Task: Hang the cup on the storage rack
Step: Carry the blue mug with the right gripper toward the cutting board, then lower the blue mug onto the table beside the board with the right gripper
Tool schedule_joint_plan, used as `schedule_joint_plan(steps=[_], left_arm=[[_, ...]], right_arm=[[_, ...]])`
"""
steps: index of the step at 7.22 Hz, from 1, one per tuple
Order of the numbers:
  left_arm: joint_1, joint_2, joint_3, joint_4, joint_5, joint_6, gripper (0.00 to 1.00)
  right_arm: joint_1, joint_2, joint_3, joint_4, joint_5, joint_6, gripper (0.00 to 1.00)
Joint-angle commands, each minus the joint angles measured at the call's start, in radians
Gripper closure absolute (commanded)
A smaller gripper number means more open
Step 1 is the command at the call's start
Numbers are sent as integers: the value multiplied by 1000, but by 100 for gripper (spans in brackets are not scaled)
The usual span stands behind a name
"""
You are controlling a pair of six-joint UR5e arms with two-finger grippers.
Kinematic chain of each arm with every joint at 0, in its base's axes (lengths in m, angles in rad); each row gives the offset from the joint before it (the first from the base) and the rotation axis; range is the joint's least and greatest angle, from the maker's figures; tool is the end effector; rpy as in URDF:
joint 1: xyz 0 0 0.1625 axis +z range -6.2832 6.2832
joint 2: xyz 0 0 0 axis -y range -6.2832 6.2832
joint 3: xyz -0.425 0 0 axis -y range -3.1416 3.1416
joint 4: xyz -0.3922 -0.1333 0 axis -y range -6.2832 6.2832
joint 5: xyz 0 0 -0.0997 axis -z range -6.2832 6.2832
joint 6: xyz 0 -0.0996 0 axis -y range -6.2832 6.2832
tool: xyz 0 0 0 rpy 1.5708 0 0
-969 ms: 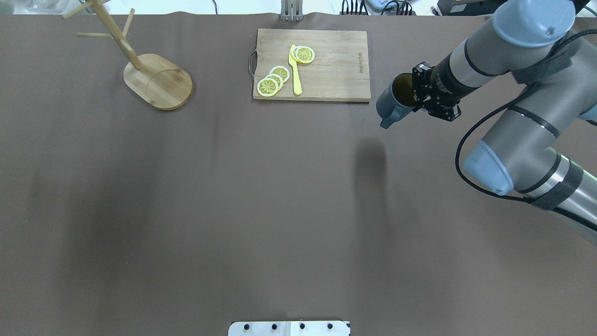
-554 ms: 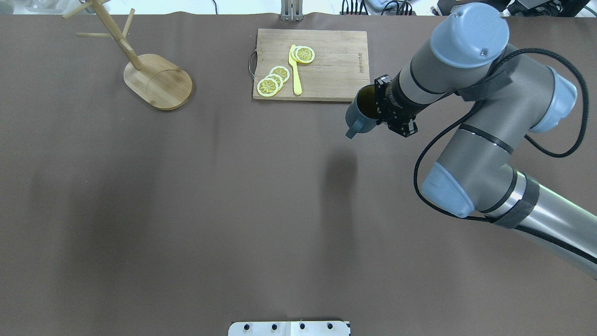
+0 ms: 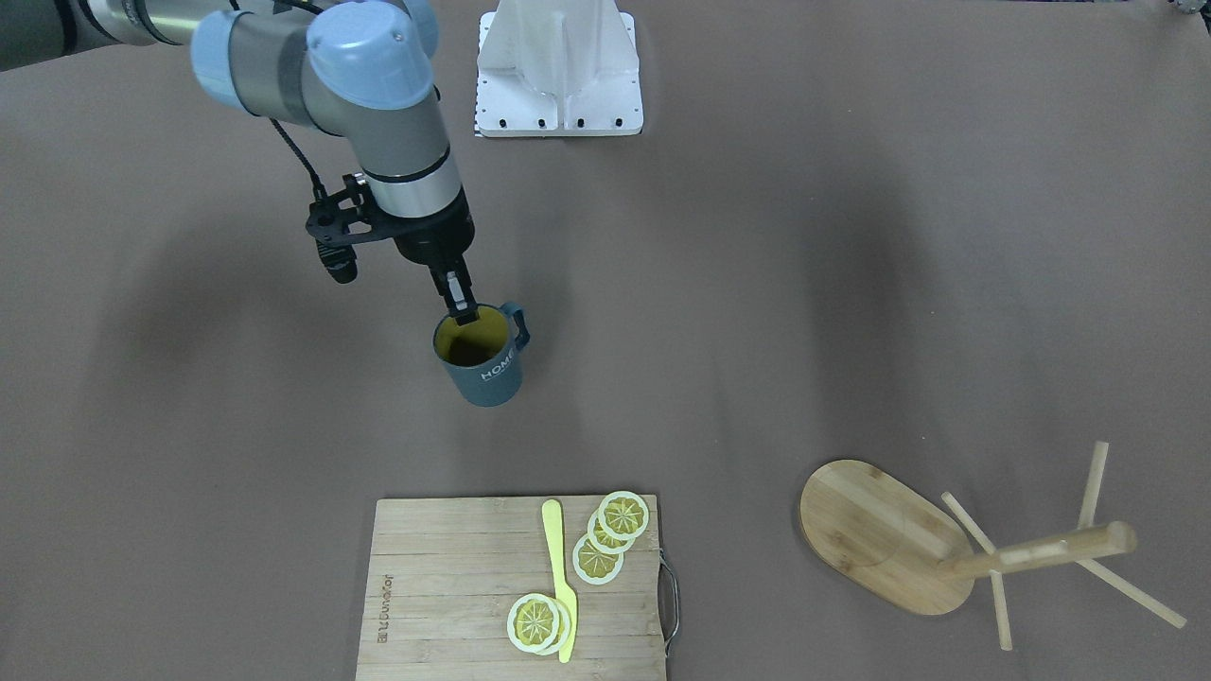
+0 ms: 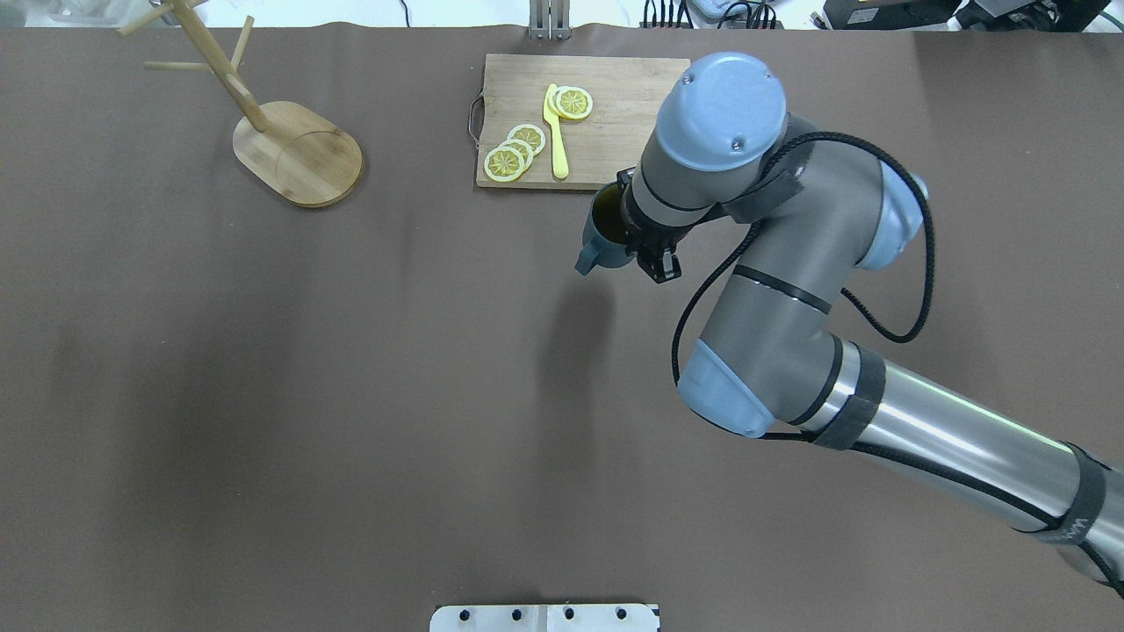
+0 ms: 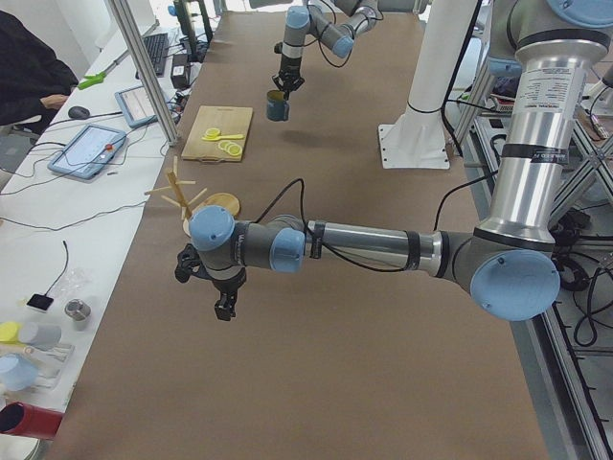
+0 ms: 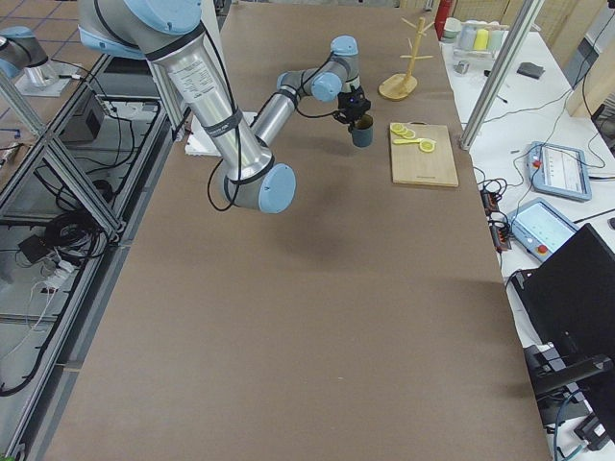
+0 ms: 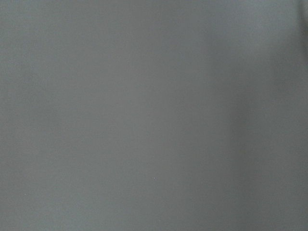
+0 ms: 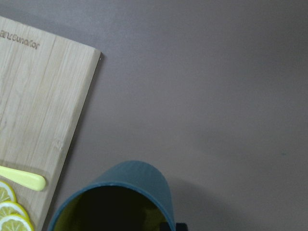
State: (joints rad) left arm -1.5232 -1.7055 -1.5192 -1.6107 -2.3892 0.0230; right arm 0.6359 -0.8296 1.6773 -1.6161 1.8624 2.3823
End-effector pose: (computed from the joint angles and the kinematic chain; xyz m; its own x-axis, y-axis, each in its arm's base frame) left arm -0.0341 -0.5575 0.6064 0.6771 0.1448 -0.7215 -0.0628 0.9883 0.1393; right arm -0.4884 -0.4906 0.1766 0.0930 0.9321 0.3501 -0.6827 0.3156 -0.6591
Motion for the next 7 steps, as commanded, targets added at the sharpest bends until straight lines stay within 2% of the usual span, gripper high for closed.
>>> schedule_joint_plan(steps=[1,2,4,7], left_arm=[[0,1,2,0,-1,0,1],[0,1,7,0,-1,0,1],[0,1,8,0,-1,0,1],[0,0,10,-2,1,0,1]], right_arm=[[-35,96,-94,-8,-14,26,100],[-45,115,-112,-5,-14,53,100],[-62,231,-230,-8,-20,122,100],[-62,228,-284,-8,-20,123,100]])
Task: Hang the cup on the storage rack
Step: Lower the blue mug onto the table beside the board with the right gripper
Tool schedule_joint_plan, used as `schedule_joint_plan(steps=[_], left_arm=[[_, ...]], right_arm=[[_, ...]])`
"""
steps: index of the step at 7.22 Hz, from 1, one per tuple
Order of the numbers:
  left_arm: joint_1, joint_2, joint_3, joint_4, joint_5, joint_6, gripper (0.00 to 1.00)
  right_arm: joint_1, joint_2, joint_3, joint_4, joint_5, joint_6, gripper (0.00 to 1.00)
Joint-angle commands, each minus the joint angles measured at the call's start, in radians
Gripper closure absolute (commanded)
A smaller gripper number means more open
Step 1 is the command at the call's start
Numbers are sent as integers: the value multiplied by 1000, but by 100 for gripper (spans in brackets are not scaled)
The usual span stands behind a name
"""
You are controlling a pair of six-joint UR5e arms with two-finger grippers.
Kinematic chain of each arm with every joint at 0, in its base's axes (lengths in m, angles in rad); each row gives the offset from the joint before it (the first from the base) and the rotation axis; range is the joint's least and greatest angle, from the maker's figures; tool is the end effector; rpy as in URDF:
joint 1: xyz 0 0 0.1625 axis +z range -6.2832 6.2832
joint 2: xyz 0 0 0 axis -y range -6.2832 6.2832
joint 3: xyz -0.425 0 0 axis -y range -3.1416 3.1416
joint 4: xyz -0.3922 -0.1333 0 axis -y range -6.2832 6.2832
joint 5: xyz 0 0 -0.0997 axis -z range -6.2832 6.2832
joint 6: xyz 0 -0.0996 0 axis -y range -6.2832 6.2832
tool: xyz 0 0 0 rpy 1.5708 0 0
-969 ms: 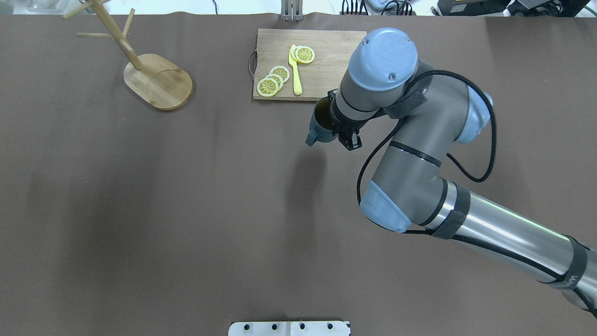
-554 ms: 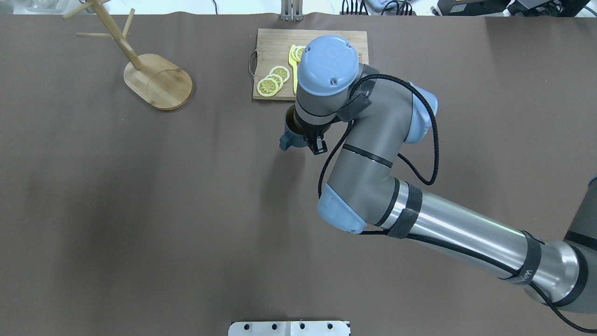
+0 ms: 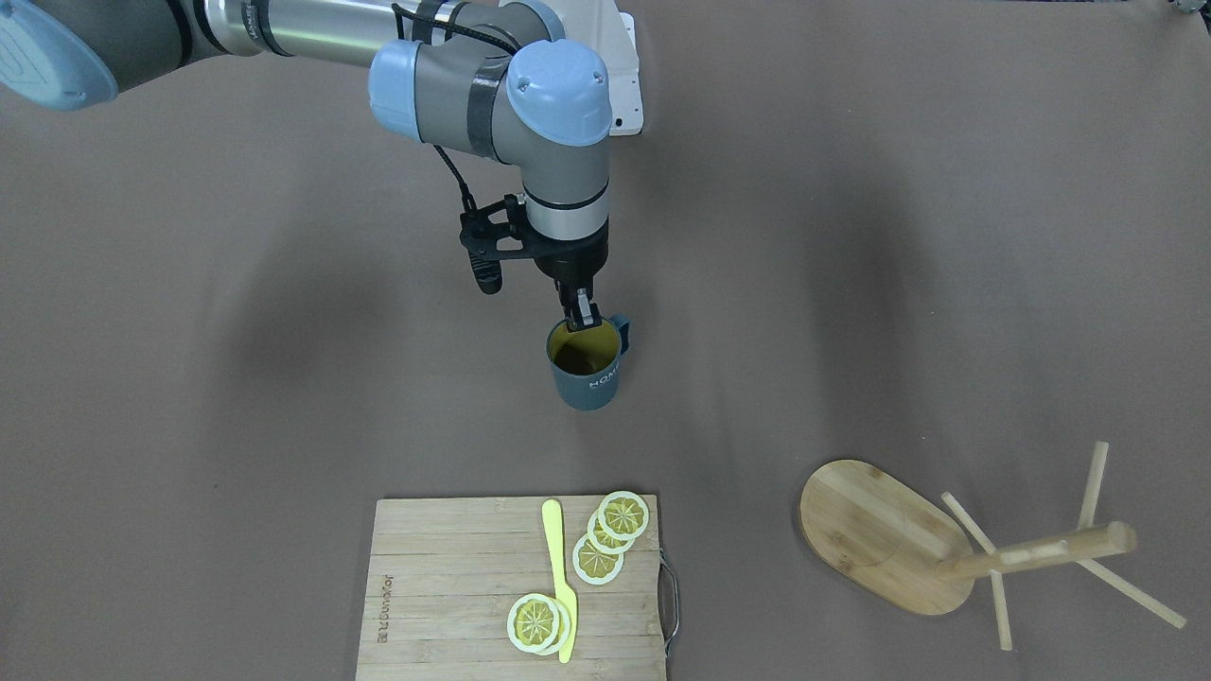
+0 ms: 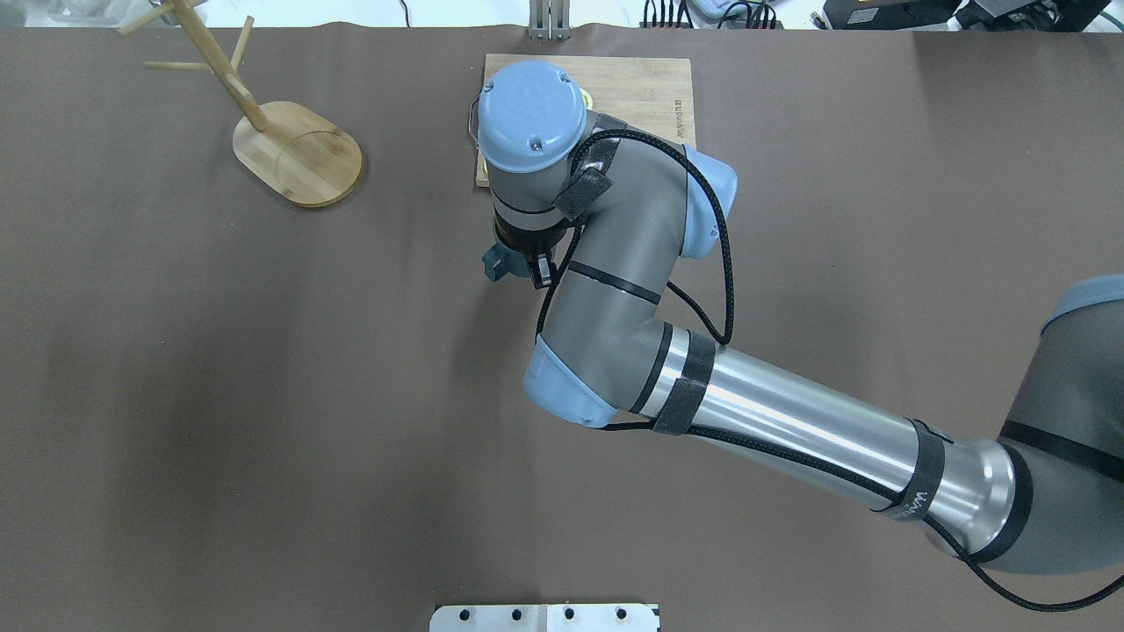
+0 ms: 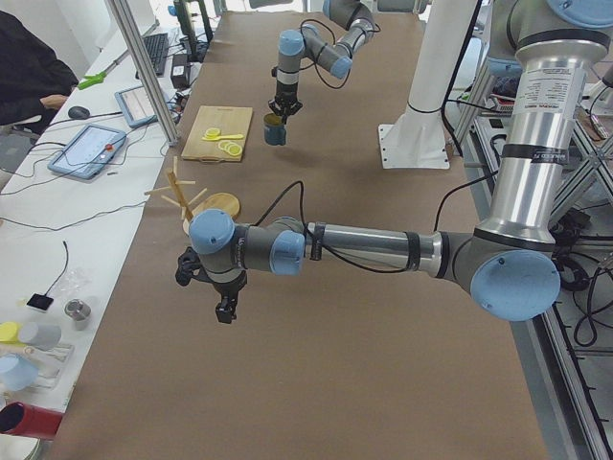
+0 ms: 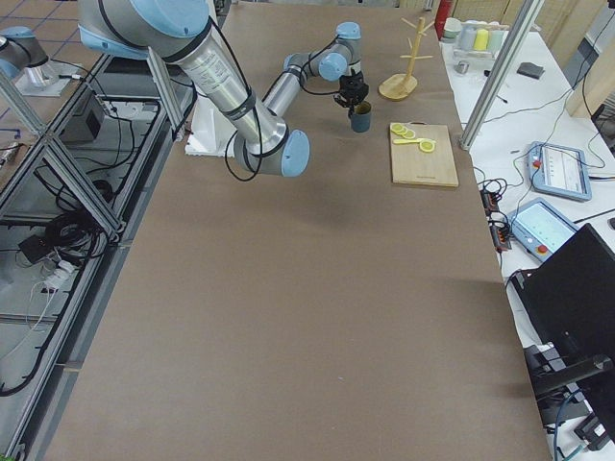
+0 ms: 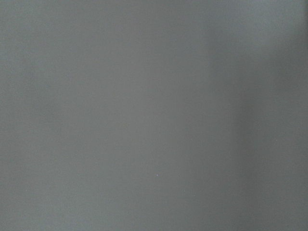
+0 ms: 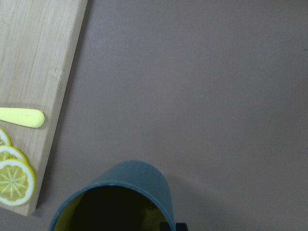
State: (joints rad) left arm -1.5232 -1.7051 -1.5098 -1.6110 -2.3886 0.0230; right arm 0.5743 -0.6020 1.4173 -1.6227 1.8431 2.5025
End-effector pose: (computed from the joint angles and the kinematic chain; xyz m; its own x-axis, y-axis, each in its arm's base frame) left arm -0.0342 -0.5571 0.6113 0.6779 0.1379 -0.7222 -0.0629 0.9895 0.1299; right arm -0.5782 -0.5010 0.1181 0.0671 0.9642 0.2564 -0.7058 0.2275 -0.6708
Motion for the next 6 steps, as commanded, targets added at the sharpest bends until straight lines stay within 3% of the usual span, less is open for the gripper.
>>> schedule_joint_plan(steps=[1,6], left_arm=[[0,-1,-1,-1,0,0,1],[-2,-1,0,-1,0,0,1]], right_arm=[[-4,-1,-34,-2,-1,2,100],[-11,7,-34,-40,24,1,100]])
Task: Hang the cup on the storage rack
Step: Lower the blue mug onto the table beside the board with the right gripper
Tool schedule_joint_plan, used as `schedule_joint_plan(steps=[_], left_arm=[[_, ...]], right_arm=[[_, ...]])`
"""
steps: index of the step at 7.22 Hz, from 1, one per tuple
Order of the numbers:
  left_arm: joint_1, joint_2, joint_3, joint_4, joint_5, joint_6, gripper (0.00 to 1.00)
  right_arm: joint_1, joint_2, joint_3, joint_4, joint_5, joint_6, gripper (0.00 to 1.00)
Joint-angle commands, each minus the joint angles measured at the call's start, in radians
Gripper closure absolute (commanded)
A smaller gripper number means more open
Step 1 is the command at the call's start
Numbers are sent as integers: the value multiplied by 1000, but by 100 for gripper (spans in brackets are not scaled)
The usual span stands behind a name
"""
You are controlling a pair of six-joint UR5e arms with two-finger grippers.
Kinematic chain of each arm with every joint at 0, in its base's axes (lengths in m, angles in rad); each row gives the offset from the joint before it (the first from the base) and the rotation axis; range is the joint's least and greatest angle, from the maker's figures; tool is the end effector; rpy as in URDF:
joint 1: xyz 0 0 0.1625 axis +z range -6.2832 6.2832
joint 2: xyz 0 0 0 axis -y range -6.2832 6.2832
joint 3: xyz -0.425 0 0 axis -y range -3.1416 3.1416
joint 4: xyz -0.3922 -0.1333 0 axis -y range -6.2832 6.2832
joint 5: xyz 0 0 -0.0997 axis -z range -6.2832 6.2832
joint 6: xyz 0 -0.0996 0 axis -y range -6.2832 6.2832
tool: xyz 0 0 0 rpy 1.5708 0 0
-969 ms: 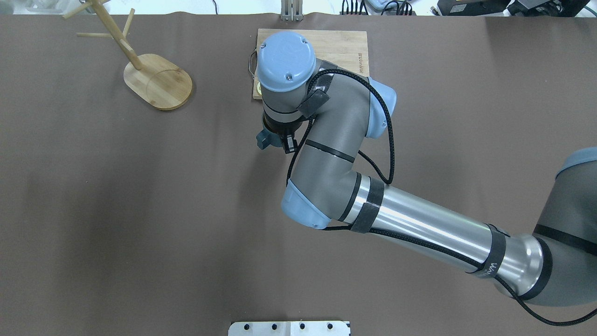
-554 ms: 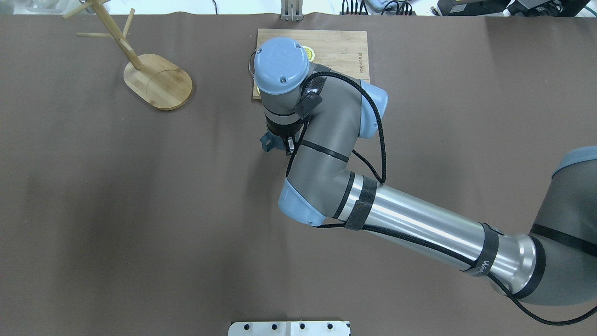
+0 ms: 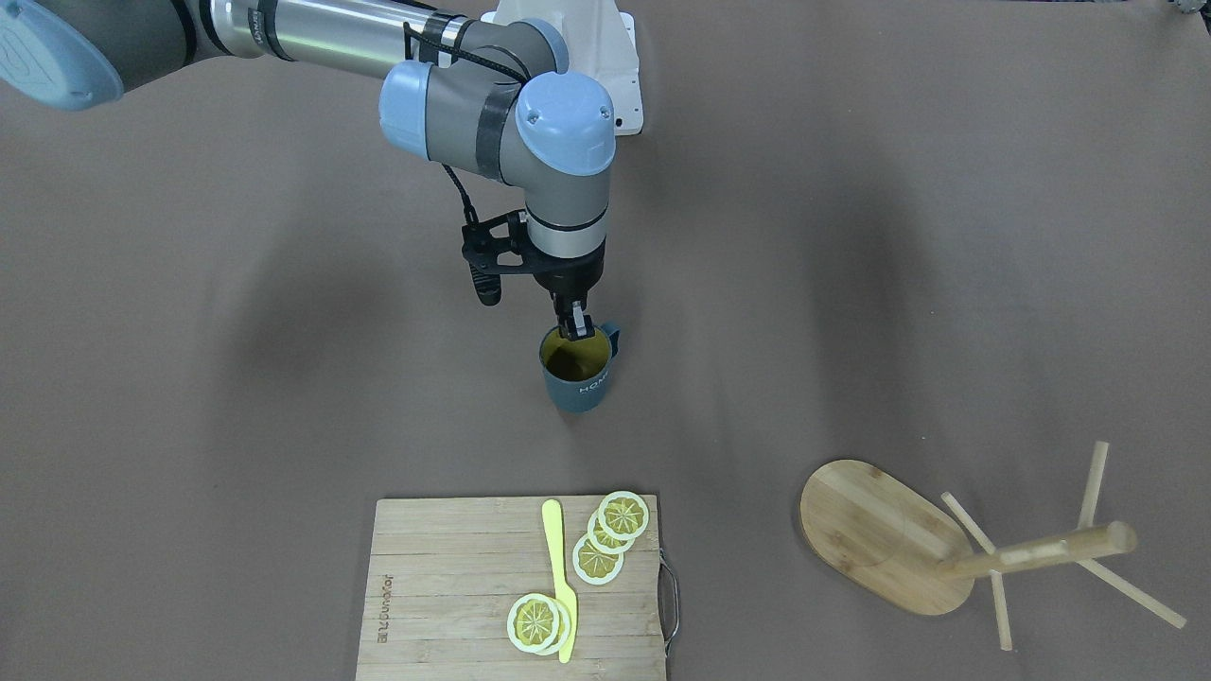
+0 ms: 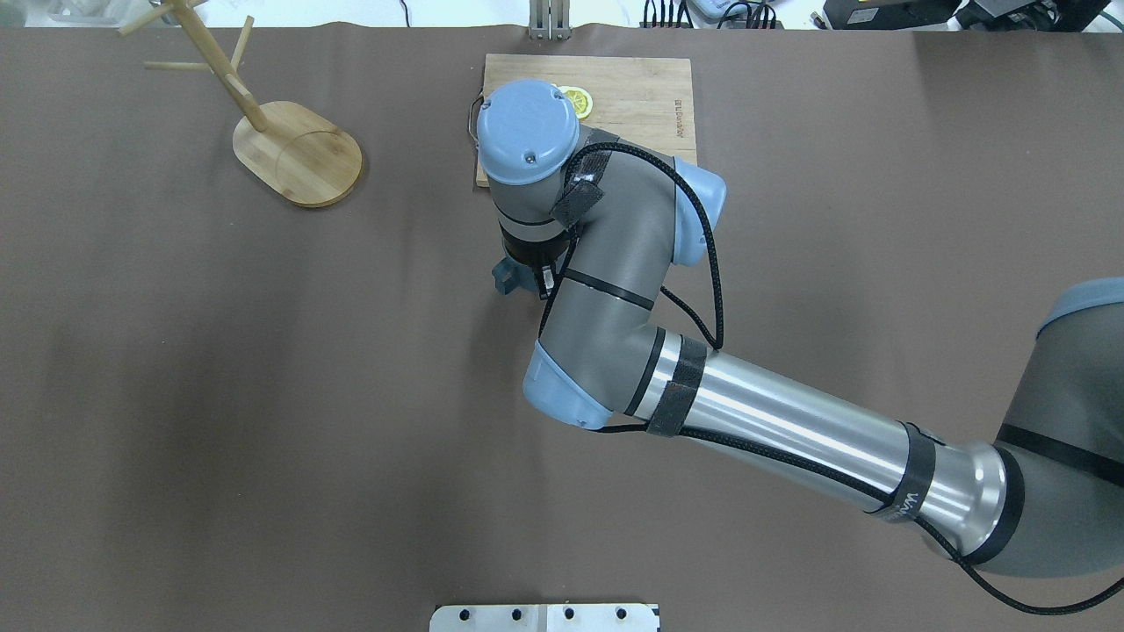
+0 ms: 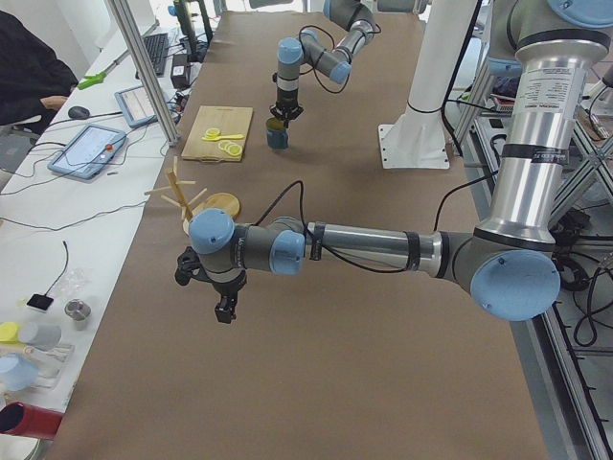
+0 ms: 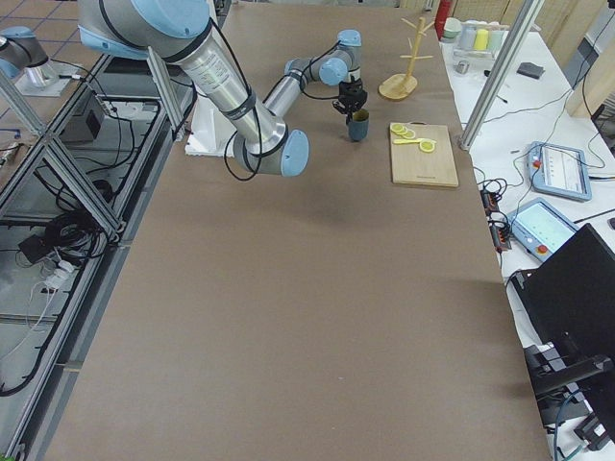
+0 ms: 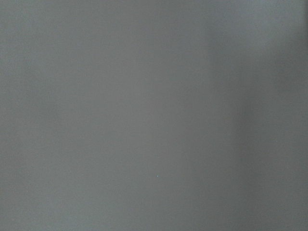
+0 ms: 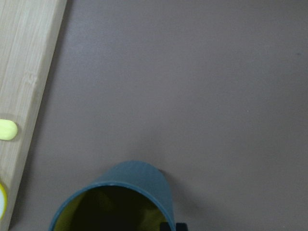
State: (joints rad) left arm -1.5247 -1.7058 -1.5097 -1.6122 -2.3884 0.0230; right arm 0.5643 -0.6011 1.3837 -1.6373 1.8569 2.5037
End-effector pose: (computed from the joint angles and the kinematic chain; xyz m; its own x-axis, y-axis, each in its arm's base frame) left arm -0.0350 -0.5574 0.6109 0.6781 0.1382 -0.7218 -0.0614 0.9894 0.1317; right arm -0.5914 -0.4988 0.1329 0.0932 0.9711 0.2199 -0.7244 0.2176 -0.6541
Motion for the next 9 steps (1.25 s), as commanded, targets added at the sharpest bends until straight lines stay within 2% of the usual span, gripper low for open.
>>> schedule_joint_plan(steps=[1,6,7,8,9], left_arm=[[0,0,0,0,0,0,1],[-2,-3,0,0,0,0,1],[-3,-3,-1,0,0,0,1],[-3,-2,0,2,0,0,1],[-3,-3,0,0,0,0,1]], right_arm=[[-1,10,0,-36,19,0,100],[-14,7,1,-35,19,-5,100],[-14,6,1,-35,18,0,64],[-14,4,1,-33,18,0,49],[-15,4,1,-35,18,0,1]])
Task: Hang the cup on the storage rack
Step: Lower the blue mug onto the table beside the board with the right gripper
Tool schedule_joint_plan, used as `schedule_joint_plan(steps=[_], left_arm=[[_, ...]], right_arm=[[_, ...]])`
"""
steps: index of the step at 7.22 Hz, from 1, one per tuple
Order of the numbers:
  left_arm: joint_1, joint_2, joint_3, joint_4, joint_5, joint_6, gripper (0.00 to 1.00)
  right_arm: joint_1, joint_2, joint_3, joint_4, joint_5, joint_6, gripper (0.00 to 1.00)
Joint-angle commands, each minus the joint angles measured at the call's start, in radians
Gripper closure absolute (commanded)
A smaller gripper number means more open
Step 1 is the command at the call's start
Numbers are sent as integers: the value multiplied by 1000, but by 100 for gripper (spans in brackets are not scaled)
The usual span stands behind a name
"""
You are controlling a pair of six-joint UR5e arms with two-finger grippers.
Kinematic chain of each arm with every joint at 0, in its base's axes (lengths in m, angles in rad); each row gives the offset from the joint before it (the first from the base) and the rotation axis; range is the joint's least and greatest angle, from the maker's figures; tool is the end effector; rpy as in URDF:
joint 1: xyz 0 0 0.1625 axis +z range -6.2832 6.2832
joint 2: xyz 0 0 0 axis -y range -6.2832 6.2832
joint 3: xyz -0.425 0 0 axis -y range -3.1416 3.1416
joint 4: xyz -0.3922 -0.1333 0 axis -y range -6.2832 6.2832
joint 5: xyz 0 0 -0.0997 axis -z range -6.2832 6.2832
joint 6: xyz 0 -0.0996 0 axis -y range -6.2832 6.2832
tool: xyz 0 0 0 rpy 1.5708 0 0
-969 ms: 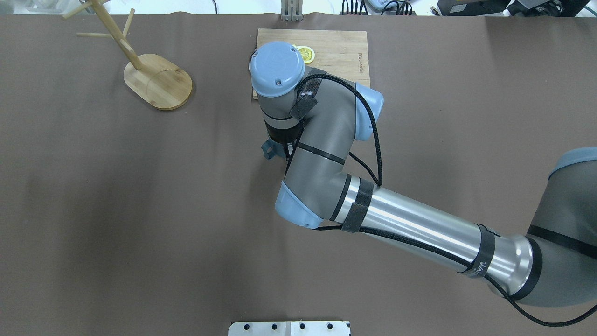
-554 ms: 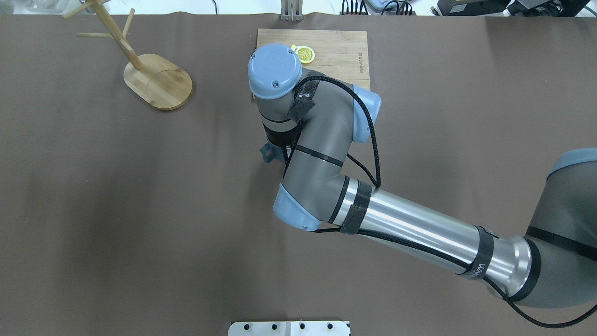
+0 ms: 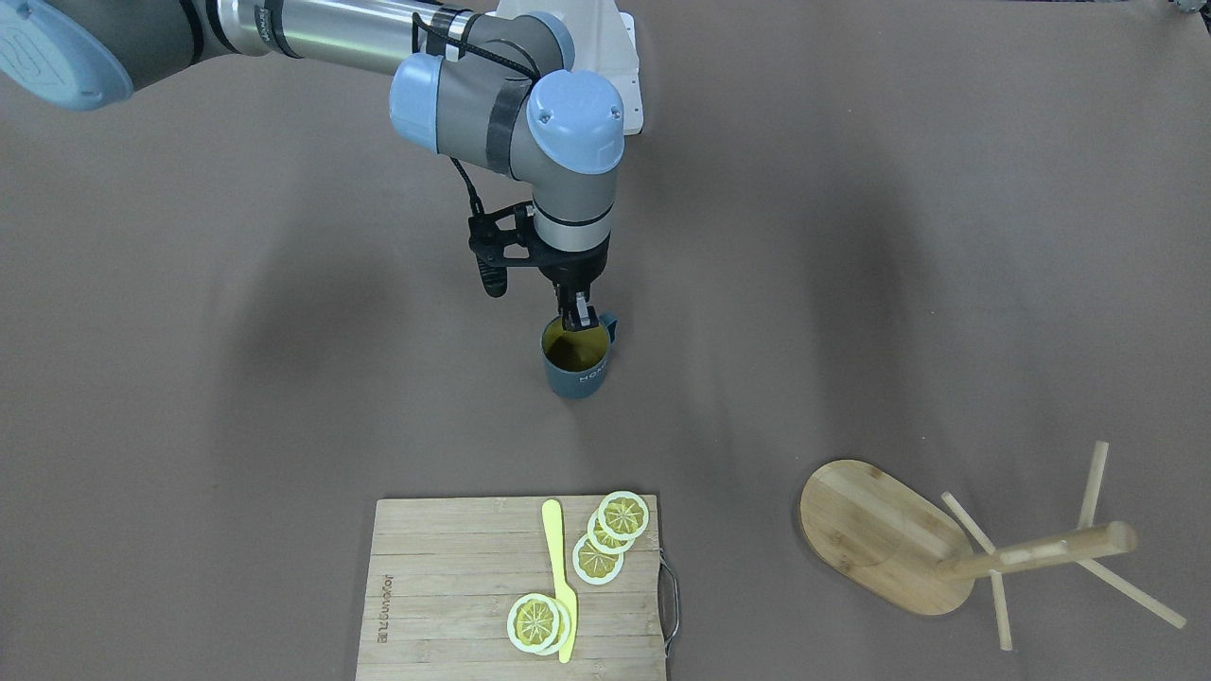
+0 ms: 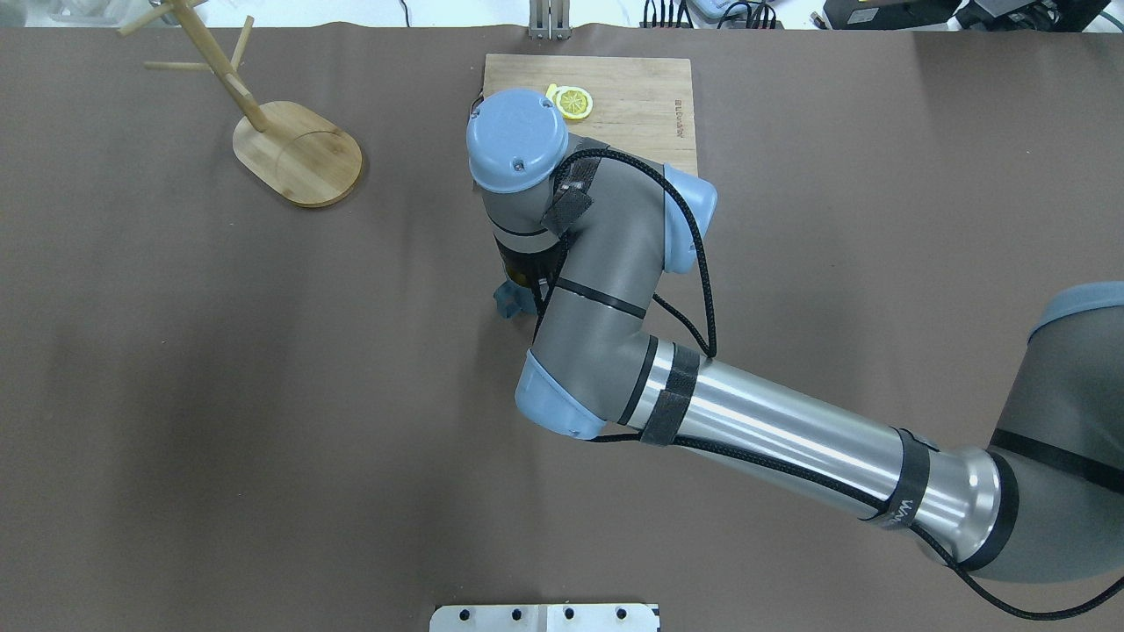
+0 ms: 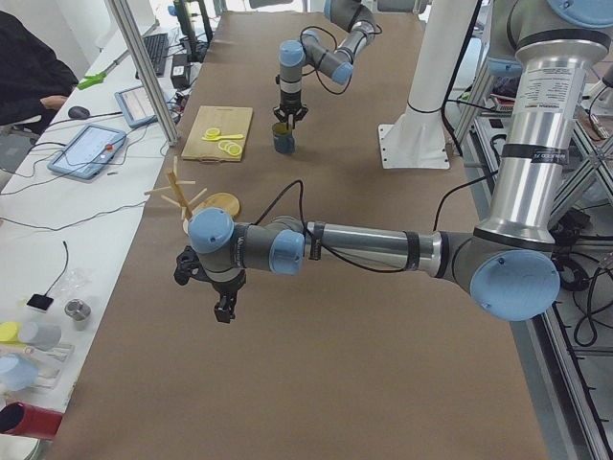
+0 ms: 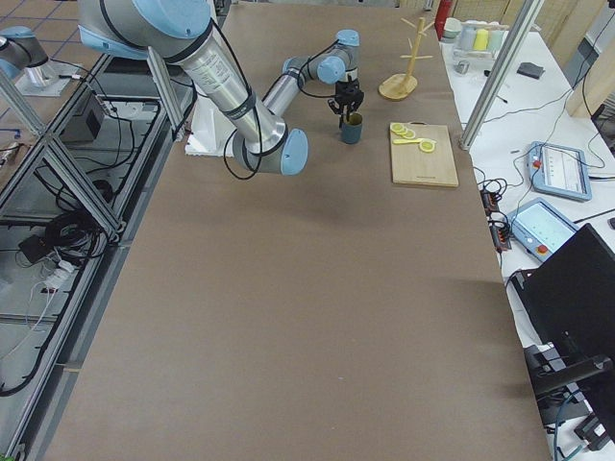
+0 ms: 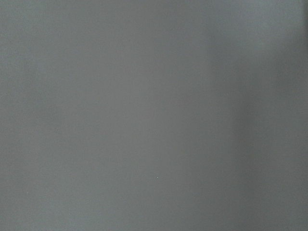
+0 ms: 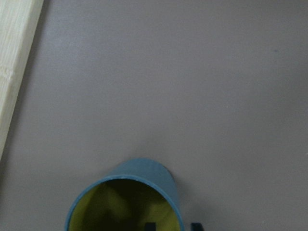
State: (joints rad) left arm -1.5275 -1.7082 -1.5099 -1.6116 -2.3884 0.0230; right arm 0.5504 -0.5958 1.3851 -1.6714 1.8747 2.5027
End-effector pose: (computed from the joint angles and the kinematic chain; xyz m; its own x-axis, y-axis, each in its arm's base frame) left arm -0.0365 -0.5584 0.6095 0.6785 0.1377 -0.7216 -0.0586 0.9893 0.1337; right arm -0.5982 -0.4885 0.1326 0.1219 0.9735 0.1935 -0.7292 0.2201 -0.6479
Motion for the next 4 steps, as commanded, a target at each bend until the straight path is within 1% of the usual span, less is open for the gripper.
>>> schedule_joint_plan(steps=[1,3,4], left_arm=[[-6,-1,-1,1,0,0,1],[-6,-1,0,1,0,0,1],[-6,-1,0,1,0,0,1]], right_arm=[[0,1,6,-1,1,1,0],[2,1,35,-7,3,1,0],[3,-2,85,-67,4,-14,0]])
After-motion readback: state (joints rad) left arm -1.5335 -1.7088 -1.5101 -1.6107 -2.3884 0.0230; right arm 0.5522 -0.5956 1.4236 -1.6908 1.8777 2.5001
